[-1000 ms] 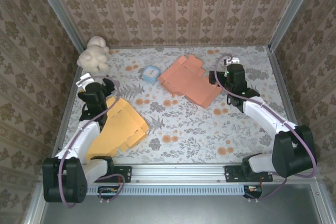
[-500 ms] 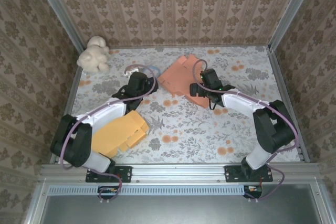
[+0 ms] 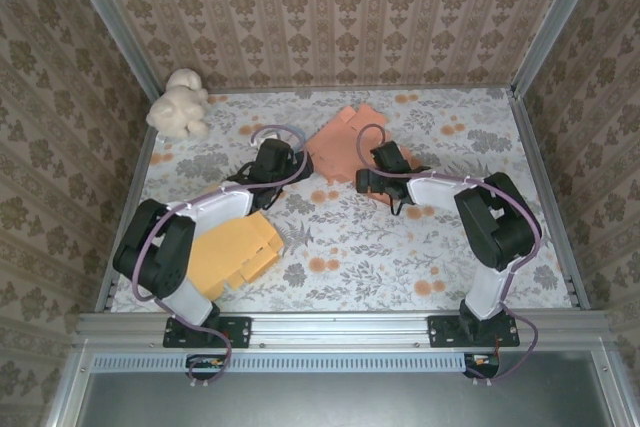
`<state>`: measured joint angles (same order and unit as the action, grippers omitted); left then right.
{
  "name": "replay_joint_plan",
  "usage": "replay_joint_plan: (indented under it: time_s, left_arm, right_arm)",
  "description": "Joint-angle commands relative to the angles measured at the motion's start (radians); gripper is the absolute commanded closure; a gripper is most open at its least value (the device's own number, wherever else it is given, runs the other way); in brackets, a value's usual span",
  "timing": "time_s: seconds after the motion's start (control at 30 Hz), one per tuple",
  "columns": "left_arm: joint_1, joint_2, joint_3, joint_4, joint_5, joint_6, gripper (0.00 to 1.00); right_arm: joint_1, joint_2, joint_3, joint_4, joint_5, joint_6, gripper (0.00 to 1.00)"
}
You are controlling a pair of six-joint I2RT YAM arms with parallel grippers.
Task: Fold the paper box
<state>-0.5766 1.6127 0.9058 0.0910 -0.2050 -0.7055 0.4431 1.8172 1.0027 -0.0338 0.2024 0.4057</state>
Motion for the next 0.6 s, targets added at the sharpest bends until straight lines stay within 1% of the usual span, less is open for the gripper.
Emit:
replay_joint_plan:
  time_s: [0.0, 0.1, 0.3, 0.4, 0.57]
  left_arm:
    - [-0.008, 0.038, 0.014, 0.030, 0.048, -0.021, 0.00]
    - [-0.018, 0.060, 0.029, 0.025, 0.058, -0.022, 0.00]
    - [-0.036, 0.092, 0.038, 0.037, 0.075, -0.002, 0.00]
    - [-0.040, 0.098, 0.026, 0.049, 0.074, -0.013, 0.00]
    - [-0.052, 0.099, 0.019, 0.056, 0.078, -0.020, 0.00]
  right_arm:
    - [0.007, 0.022, -0.005, 0.050, -0.010, 0.046, 0.00]
    - [0.014, 0.010, -0.049, 0.087, -0.016, 0.088, 0.00]
    - [0.053, -0.081, -0.218, 0.189, 0.014, 0.203, 0.00]
    - [0.106, -0.126, -0.291, 0.217, 0.063, 0.247, 0.00]
    - [0.211, -0.190, -0.361, 0.186, 0.156, 0.347, 0.00]
